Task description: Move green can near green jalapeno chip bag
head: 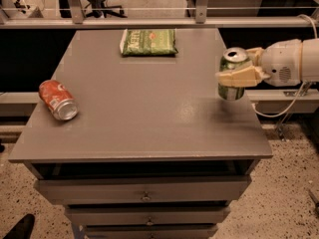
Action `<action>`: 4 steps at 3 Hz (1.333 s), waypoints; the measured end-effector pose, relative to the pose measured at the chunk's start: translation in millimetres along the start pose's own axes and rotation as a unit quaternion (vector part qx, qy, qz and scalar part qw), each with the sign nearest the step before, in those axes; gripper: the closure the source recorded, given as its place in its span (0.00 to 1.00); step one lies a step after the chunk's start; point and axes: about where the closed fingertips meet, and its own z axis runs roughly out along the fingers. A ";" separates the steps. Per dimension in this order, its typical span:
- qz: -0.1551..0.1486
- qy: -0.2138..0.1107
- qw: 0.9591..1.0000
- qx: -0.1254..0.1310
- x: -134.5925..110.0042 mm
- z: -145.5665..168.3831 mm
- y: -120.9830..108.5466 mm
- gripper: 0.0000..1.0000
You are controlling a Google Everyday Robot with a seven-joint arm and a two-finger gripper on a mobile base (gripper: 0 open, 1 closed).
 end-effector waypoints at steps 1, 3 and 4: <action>-0.004 -0.003 1.000 0.002 -5.2 -1.2 -1.6 1.00; -0.017 -0.026 0.999 0.008 -9.2 16.5 -20.8 1.00; -0.037 -0.055 0.998 0.009 -17.9 51.5 -62.0 1.00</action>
Offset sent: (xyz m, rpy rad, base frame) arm 0.0016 0.0001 0.0053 0.0002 -0.0103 -0.0005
